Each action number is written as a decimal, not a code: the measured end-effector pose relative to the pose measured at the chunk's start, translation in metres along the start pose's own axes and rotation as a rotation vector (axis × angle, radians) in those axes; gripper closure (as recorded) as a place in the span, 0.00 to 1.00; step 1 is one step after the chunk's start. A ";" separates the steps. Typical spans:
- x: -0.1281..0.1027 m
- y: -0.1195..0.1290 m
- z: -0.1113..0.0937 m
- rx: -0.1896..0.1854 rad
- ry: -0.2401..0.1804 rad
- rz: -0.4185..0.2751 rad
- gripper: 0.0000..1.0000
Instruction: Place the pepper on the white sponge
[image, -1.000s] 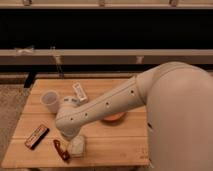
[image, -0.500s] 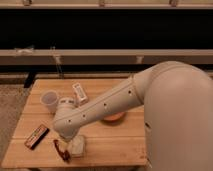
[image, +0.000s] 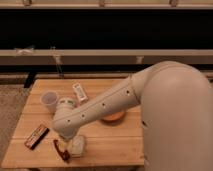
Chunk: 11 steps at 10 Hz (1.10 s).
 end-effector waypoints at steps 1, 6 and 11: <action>0.006 -0.005 0.004 0.004 0.000 -0.017 0.20; 0.018 -0.021 0.007 0.020 -0.022 -0.061 0.20; 0.030 -0.053 0.015 0.044 -0.048 -0.098 0.20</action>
